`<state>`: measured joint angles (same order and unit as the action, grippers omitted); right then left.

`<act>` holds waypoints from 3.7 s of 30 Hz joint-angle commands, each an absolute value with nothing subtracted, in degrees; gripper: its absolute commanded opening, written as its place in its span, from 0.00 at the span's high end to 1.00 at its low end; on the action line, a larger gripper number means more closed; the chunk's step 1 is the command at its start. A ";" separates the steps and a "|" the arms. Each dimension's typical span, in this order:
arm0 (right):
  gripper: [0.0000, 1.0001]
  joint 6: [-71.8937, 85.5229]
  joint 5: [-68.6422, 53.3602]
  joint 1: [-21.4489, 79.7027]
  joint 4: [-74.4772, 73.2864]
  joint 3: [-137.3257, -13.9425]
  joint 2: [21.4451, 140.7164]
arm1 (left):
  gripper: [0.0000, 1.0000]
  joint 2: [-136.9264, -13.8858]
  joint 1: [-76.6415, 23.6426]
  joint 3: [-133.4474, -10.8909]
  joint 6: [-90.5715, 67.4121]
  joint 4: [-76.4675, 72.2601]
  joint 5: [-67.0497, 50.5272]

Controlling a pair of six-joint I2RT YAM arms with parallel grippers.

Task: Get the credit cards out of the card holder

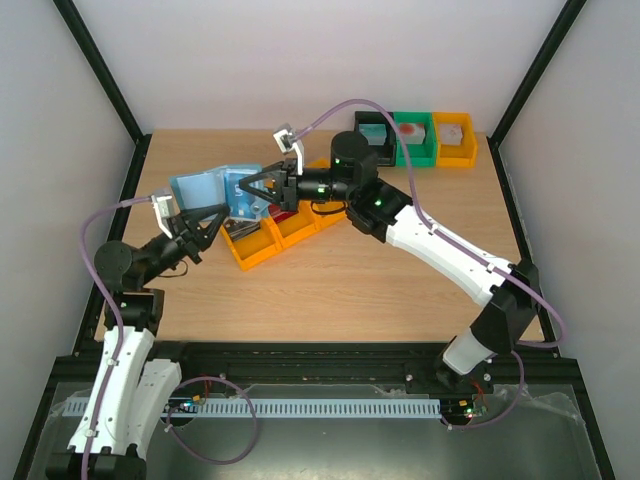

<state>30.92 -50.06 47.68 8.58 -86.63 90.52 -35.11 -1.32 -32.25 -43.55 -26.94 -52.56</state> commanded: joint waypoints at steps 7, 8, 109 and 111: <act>0.85 27.23 -54.84 49.80 7.12 -88.01 91.47 | 0.98 -34.77 -3.22 -33.40 -47.09 -32.28 -59.15; 0.83 27.17 -55.01 49.46 6.90 -87.39 91.10 | 0.98 -34.73 -2.94 -33.43 -47.51 -32.82 -58.62; 0.98 33.31 -68.84 45.00 10.90 -83.71 87.19 | 0.91 -34.91 -5.30 -32.51 -37.90 -19.64 -54.29; 0.98 33.16 -68.95 44.99 10.95 -83.58 87.25 | 0.97 -35.16 -5.44 -32.41 -39.04 -21.48 -55.10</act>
<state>31.66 -64.01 43.94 2.79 -82.43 87.88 -33.67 -4.84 -33.04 -37.17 -20.60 -54.17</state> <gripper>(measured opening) 0.055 0.076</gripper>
